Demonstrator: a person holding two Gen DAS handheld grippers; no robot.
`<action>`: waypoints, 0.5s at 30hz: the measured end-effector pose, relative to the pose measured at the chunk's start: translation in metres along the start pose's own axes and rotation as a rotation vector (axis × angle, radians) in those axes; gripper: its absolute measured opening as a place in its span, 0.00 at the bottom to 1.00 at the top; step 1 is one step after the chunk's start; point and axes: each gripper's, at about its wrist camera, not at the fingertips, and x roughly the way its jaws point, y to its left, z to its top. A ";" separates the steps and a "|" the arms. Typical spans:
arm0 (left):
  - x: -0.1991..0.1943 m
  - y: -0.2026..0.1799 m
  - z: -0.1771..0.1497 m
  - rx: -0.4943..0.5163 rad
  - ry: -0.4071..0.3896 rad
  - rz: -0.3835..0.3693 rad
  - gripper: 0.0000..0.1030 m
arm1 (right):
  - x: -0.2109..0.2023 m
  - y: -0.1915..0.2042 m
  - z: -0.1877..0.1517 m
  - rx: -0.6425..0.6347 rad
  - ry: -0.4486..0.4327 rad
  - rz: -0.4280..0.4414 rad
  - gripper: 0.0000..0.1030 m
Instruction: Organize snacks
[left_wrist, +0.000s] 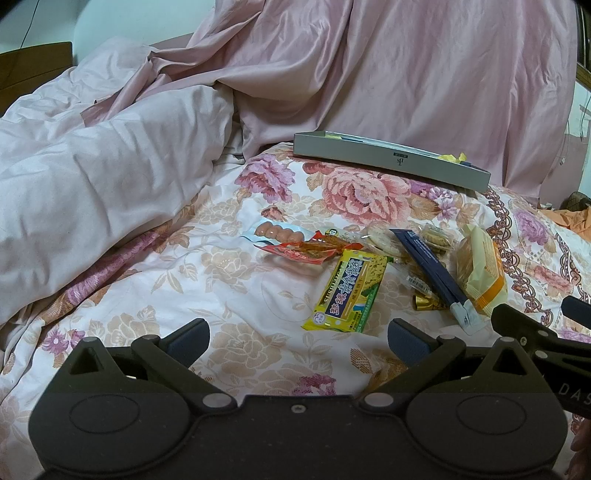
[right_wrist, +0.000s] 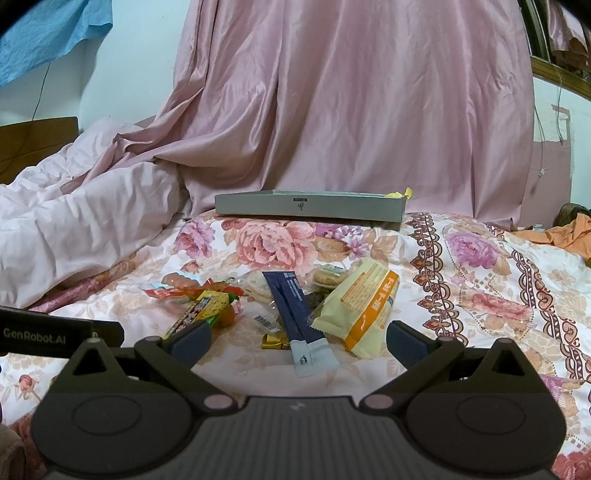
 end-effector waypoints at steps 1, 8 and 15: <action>0.000 0.000 0.000 0.000 0.000 0.000 0.99 | 0.000 0.000 0.000 0.000 0.000 0.000 1.00; 0.001 0.000 0.000 0.002 0.001 0.002 0.99 | 0.000 0.001 -0.002 0.002 0.018 0.008 1.00; 0.016 0.003 0.009 0.008 0.022 -0.030 0.99 | 0.015 -0.009 0.010 0.030 0.090 0.087 1.00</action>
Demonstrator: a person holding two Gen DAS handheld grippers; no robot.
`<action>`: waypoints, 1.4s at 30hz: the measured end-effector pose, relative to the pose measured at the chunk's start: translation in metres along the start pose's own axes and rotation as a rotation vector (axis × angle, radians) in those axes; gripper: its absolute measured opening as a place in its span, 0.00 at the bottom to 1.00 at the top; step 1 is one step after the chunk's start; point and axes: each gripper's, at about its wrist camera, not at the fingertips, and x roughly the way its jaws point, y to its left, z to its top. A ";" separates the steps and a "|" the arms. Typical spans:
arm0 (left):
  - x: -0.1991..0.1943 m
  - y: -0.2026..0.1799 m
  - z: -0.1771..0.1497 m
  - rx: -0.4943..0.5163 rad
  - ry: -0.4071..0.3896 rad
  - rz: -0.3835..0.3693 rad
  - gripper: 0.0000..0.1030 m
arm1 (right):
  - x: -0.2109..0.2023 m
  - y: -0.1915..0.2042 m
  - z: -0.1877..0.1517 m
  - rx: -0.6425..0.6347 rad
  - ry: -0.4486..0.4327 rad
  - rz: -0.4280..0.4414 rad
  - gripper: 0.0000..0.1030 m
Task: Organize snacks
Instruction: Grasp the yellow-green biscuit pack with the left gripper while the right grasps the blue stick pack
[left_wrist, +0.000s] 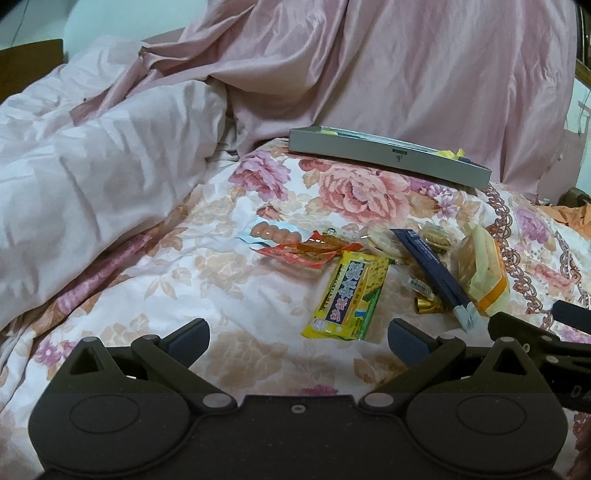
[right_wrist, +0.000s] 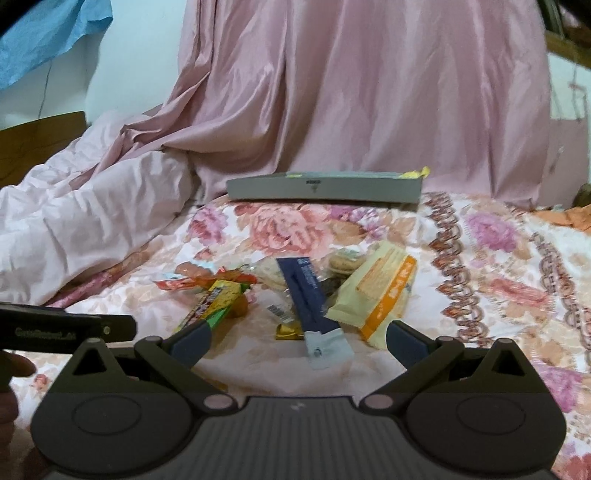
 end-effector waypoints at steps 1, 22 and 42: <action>0.003 0.001 0.002 0.006 0.006 -0.012 0.99 | 0.004 -0.002 0.003 0.004 0.012 0.016 1.00; 0.087 -0.001 0.020 0.163 0.118 -0.155 0.99 | 0.098 -0.048 0.016 0.028 0.251 0.197 0.95; 0.127 -0.009 0.029 0.112 0.177 -0.312 0.72 | 0.125 -0.041 0.012 -0.081 0.232 0.165 0.61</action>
